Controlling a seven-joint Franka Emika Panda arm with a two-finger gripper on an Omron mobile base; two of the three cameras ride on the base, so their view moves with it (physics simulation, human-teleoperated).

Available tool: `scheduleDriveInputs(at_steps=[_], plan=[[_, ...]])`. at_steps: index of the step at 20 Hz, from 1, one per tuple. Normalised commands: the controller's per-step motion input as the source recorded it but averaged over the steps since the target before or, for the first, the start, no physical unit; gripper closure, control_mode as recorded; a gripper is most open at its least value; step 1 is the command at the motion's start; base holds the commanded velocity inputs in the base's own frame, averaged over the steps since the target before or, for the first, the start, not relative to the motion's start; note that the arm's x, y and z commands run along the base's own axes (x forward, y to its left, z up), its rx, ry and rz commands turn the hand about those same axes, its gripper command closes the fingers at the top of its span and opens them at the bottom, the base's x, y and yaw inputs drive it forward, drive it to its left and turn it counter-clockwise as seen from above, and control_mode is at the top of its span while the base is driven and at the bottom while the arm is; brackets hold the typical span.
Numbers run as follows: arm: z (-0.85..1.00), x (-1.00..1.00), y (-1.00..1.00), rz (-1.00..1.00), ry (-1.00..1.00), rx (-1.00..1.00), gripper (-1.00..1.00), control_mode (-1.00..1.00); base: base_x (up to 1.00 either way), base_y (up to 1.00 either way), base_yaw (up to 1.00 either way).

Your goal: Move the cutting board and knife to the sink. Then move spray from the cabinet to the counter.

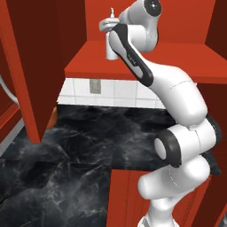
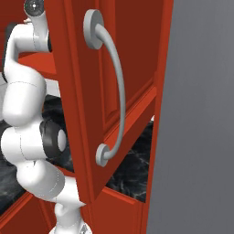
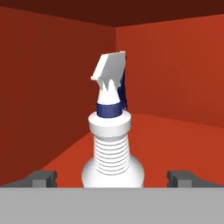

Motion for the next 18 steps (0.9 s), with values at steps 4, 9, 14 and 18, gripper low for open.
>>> scheduleDriveInputs(at_steps=[4,9,14,18], plan=[[-0.01,0.25,0.03,0.01,0.0,0.0,-1.0,-1.0,0.0,0.0,0.0],[0.0,0.17,0.05,0.01,0.0,0.0,-1.0,-1.0,0.0,0.0,0.0],[0.0,0.12,0.05,0.01,0.0,0.0,-1.0,-1.0,0.0,0.0,0.0],[-0.06,0.12,0.02,0.01,0.0,0.0,-1.0,-1.0,0.0,0.0,0.0]])
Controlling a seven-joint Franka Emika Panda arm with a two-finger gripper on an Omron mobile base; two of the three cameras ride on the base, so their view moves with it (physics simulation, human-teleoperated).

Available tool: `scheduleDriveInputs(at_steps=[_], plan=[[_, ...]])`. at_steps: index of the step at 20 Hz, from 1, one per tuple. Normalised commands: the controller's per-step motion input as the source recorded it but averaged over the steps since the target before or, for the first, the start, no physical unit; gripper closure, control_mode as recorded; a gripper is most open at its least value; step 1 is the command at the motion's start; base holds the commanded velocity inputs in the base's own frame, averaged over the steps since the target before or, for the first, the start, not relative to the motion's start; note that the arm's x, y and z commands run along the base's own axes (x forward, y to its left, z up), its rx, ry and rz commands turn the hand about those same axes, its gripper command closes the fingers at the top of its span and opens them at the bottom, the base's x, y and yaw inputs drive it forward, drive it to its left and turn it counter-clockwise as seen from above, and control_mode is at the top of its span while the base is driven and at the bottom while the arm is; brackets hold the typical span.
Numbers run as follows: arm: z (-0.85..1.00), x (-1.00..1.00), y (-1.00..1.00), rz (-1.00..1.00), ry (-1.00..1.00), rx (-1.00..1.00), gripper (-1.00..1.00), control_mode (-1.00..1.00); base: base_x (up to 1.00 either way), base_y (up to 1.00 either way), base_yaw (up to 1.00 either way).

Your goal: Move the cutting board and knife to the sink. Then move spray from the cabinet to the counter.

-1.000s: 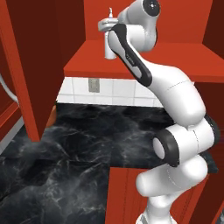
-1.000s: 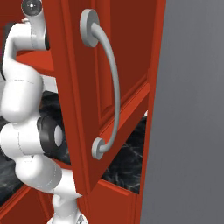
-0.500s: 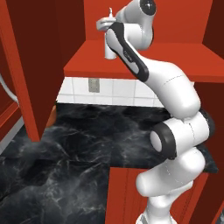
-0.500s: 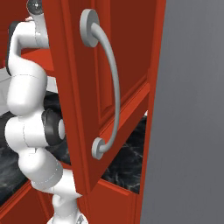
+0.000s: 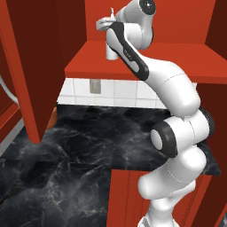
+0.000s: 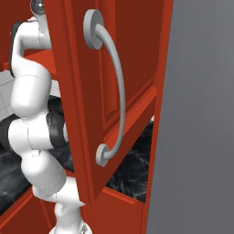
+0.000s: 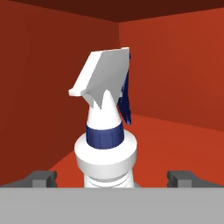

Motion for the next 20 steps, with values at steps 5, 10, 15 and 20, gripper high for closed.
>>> scheduleDriveInputs(at_steps=[5,10,15,20], plan=[[-0.07,0.04,0.01,0.01,0.0,0.0,-1.0,-1.0,0.0,0.0,0.0],[-0.03,0.05,0.0,0.01,0.0,0.0,-1.0,-1.0,0.0,0.0,0.0],[-0.04,0.08,0.02,0.02,0.0,0.0,-1.0,-1.0,0.0,0.0,0.0],[-0.01,0.09,0.01,0.02,0.0,0.0,-1.0,-1.0,0.0,0.0,0.0]])
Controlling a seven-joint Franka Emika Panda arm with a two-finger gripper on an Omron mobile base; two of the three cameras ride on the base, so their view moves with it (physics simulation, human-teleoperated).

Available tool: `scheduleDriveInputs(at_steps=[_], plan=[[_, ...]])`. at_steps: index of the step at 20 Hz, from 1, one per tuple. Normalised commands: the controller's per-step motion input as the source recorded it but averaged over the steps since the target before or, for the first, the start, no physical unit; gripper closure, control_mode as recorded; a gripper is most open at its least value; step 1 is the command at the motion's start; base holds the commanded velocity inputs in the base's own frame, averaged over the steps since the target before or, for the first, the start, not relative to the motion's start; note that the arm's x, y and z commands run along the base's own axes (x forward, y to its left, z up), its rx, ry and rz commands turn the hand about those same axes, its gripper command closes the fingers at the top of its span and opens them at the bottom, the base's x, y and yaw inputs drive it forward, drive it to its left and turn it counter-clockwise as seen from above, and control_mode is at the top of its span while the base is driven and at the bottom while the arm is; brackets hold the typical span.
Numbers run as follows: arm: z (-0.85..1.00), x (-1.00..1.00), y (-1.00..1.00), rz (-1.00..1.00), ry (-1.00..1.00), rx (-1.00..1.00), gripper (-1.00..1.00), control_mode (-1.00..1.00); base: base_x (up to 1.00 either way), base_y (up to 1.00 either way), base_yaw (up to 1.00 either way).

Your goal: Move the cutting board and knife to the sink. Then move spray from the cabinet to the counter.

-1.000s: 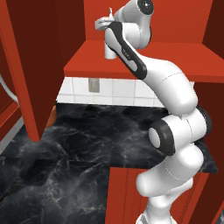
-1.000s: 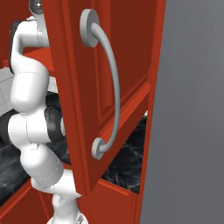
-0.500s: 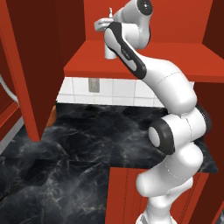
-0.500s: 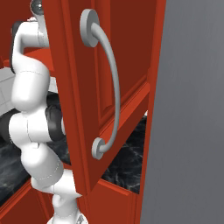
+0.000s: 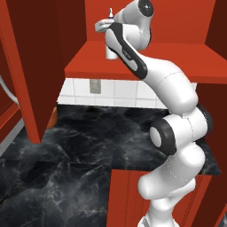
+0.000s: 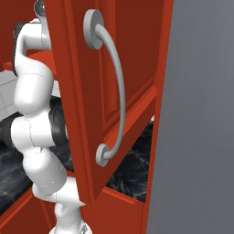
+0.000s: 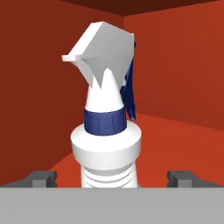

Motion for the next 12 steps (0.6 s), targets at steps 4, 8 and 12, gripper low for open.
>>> scheduleDriveInputs(at_steps=[4,8,12], plan=[[0.0,0.05,0.05,0.02,0.0,0.0,1.0,-1.0,0.0,0.0,0.0],[0.0,0.05,0.02,0.03,0.0,0.0,1.0,-1.0,0.0,0.0,0.0],[0.0,0.06,0.04,0.05,0.0,0.0,1.0,-1.0,0.0,0.0,0.0]])
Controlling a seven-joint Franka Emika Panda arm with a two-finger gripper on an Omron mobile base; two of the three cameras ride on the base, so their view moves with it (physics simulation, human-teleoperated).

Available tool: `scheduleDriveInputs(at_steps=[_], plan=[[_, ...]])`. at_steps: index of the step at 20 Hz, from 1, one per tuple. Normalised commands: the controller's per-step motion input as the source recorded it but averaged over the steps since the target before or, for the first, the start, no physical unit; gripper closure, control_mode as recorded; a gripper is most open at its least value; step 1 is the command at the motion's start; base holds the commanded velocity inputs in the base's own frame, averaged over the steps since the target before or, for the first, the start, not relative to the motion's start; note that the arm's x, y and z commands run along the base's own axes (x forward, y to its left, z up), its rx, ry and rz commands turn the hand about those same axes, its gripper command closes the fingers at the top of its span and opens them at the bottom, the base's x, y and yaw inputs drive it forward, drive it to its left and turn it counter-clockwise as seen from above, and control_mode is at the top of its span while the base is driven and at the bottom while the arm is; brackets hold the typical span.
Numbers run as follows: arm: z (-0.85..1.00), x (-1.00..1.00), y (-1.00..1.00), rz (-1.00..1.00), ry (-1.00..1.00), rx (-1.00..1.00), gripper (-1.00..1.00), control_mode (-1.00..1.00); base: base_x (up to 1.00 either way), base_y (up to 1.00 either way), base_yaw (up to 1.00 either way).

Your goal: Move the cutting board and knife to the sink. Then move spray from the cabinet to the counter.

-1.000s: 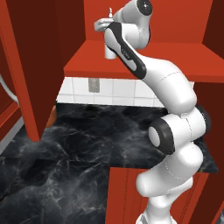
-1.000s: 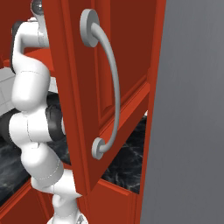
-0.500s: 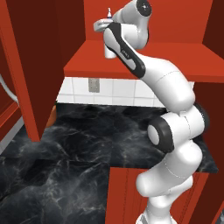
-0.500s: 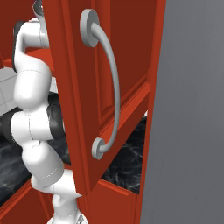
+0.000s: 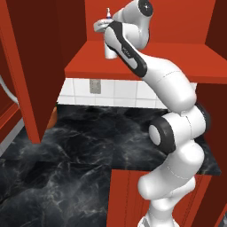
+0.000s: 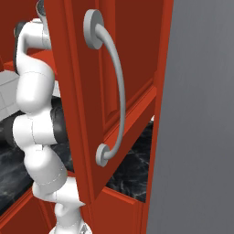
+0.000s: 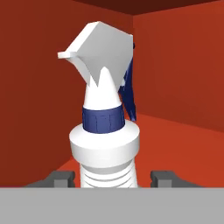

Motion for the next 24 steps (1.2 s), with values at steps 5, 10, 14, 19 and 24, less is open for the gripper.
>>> scheduleDriveInputs(at_steps=[5,10,14,19,24], plan=[[0.09,-0.11,0.0,0.08,-0.11,0.0,1.0,-1.0,0.0,0.0,0.0],[0.05,-0.52,-0.02,0.03,-0.14,0.0,1.0,-1.0,0.0,0.0,0.0],[0.06,-0.59,0.0,0.0,-0.03,0.0,1.0,-1.0,0.0,0.0,0.0],[0.1,-0.61,0.0,0.0,0.0,0.02,1.0,-1.0,0.0,0.0,0.0],[0.05,-0.63,-0.02,0.0,0.0,0.0,1.0,-1.0,0.0,0.0,0.0]])
